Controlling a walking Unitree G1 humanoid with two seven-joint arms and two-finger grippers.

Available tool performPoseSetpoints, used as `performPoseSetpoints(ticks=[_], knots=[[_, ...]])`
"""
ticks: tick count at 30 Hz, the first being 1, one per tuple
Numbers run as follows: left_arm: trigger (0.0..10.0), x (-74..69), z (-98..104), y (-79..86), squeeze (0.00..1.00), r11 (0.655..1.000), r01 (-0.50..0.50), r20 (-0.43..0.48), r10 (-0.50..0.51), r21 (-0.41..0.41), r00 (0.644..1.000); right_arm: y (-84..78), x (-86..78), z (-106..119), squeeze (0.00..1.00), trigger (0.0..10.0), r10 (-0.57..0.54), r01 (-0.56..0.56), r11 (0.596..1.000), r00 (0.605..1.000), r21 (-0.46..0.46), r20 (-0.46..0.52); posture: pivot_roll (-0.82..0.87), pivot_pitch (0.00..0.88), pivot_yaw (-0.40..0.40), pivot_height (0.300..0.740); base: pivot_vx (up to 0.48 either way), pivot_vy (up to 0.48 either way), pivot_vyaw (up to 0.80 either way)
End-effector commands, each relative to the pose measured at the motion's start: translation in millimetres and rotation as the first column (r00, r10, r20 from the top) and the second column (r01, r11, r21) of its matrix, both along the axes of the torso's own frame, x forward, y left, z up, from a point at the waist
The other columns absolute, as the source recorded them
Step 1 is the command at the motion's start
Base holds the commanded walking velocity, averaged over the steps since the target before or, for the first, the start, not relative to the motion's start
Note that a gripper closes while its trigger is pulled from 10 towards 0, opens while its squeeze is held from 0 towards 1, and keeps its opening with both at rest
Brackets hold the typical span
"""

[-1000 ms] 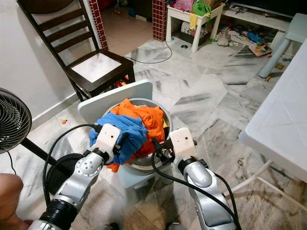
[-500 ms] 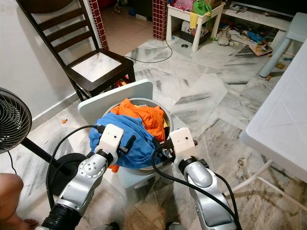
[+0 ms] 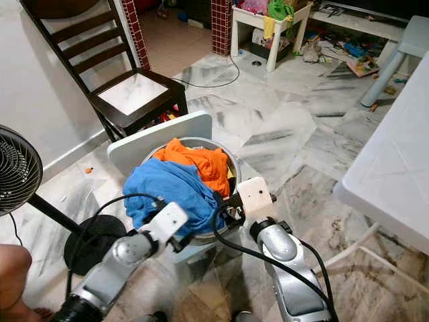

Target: Hang hanger

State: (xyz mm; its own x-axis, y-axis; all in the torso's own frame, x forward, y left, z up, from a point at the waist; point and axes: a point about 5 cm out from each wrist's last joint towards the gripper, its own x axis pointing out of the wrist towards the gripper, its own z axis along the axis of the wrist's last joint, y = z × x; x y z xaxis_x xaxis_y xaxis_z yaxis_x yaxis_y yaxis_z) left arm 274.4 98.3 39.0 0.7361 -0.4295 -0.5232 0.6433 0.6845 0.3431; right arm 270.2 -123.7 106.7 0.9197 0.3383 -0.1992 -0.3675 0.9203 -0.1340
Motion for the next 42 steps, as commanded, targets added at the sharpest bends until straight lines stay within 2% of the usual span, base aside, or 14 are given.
performPoseSetpoints(ticks=[1, 2, 3, 4, 6, 7, 8, 22, 26, 28, 34, 38, 40, 42], knots=[[10.0, -0.6, -4.7, 6.1, 0.0, 1.0, -0.01, -0.016, 0.01, 0.011, 1.0, 2.4, -0.1, 3.0, 0.0, 10.0, 0.012, -0.012, 1.0, 1.0, 0.005, 0.011, -0.09, 0.153, 0.052, 0.74, 0.0, 0.0, 0.0], [10.0, -0.3, -5.6, 7.5, 0.0, 1.0, -0.011, -0.019, 0.011, 0.011, 1.0, 2.5, -0.1, 2.9, 0.0, 10.0, 0.012, -0.012, 1.0, 1.0, 0.005, 0.011, -0.09, 0.153, 0.052, 0.74, 0.0, 0.0, 0.0], [8.5, 0.1, -6.3, 9.3, 0.0, 1.0, -0.017, -0.023, 0.017, 0.003, 1.0, 2.8, 0.0, 2.9, 0.0, 10.0, 0.013, -0.013, 1.0, 1.0, 0.006, 0.011, -0.09, 0.153, 0.052, 0.74, 0.0, 0.0, 0.0], [3.9, 1.5, -8.2, 13.8, 0.0, 1.0, -0.024, -0.028, 0.024, 0.008, 0.999, 3.4, 0.2, 3.0, 0.0, 10.0, 0.014, -0.014, 1.0, 1.0, 0.006, 0.012, -0.09, 0.153, 0.052, 0.74, 0.0, 0.0, 0.0], [3.3, 3.4, -9.0, 16.6, 0.0, 1.0, -0.022, -0.018, 0.022, 0.016, 1.0, 3.6, 0.4, 3.2, 0.0, 10.0, 0.015, -0.015, 1.0, 1.0, 0.006, 0.012, -0.09, 0.153, 0.052, 0.74, 0.0, 0.0, 0.0], [3.3, 4.1, -8.9, 17.2, 0.0, 1.0, -0.022, -0.014, 0.022, 0.015, 1.0, 3.6, 0.5, 3.2, 0.0, 10.0, 0.014, -0.014, 1.0, 1.0, 0.005, 0.012, -0.09, 0.153, 0.052, 0.74, 0.0, 0.0, 0.0], [0.0, 5.6, -9.2, 19.2, 0.0, 0.999, -0.03, -0.011, 0.03, 0.016, 0.999, 3.3, 0.6, 3.2, 0.0, 10.0, 0.014, -0.014, 1.0, 1.0, 0.005, 0.012, -0.09, 0.153, 0.052, 0.74, 0.0, 0.0, 0.0], [0.0, 30.9, 6.9, 40.7, 0.0, 0.995, -0.096, 0.178, 0.088, 0.039, 0.98, 1.8, -1.3, 4.3, 0.0, 10.0, 0.01, -0.01, 1.0, 1.0, 0.011, 0.013, -0.1, 0.161, 0.056, 0.74, 0.0, 0.0, 0.0], [0.0, 32.6, 5.1, 47.2, 0.0, 0.993, -0.113, 0.176, 0.103, 0.046, 0.979, 1.8, -1.4, 4.3, 0.0, 10.0, 0.009, -0.009, 1.0, 1.0, 0.014, 0.012, -0.1, 0.161, 0.056, 0.74, 0.0, 0.0, 0.0], [0.0, 33.3, 3.7, 56.1, 0.0, 0.989, -0.134, 0.172, 0.122, 0.06, 0.978, 1.9, -2.1, 4.5, 0.0, 10.0, 0.008, -0.008, 1.0, 1.0, 0.015, 0.011, -0.1, 0.166, 0.058, 0.74, 0.0, 0.0, 0.0], [0.0, 35.7, 5.5, 61.5, 0.0, 0.988, -0.147, 0.17, 0.136, 0.054, 0.976, 1.3, -3.2, 3.8, 0.0, 10.0, 0.005, -0.005, 1.0, 1.0, 0.015, 0.008, -0.1, 0.168, 0.062, 0.74, 0.0, 0.0, 0.0], [0.0, 39.1, 8.1, 71.0, 0.0, 0.978, -0.197, 0.198, 0.181, 0.066, 0.963, 1.2, -3.6, 3.5, 0.0, 10.0, 0.005, -0.005, 1.0, 1.0, 0.015, 0.006, -0.1, 0.168, 0.06, 0.74, 0.0, 0.0, 0.0], [0.0, 44.3, 14.9, 85.2, 0.0, 0.96, -0.269, 0.259, 0.241, 0.077, 0.935, 2.4, -3.1, 3.8, 0.0, 10.0, 0.008, -0.008, 1.0, 1.0, 0.015, 0.008, -0.09, 0.167, 0.059, 0.74, 0.0, 0.0, 0.0], [0.0, 45.2, 16.1, 87.4, 0.0, 0.957, -0.279, 0.269, 0.249, 0.08, 0.93, 2.5, -3.0, 3.9, 0.0, 10.0, 0.009, -0.009, 1.0, 1.0, 0.015, 0.008, -0.09, 0.167, 0.059, 0.74, 0.0, 0.0, 0.0]])
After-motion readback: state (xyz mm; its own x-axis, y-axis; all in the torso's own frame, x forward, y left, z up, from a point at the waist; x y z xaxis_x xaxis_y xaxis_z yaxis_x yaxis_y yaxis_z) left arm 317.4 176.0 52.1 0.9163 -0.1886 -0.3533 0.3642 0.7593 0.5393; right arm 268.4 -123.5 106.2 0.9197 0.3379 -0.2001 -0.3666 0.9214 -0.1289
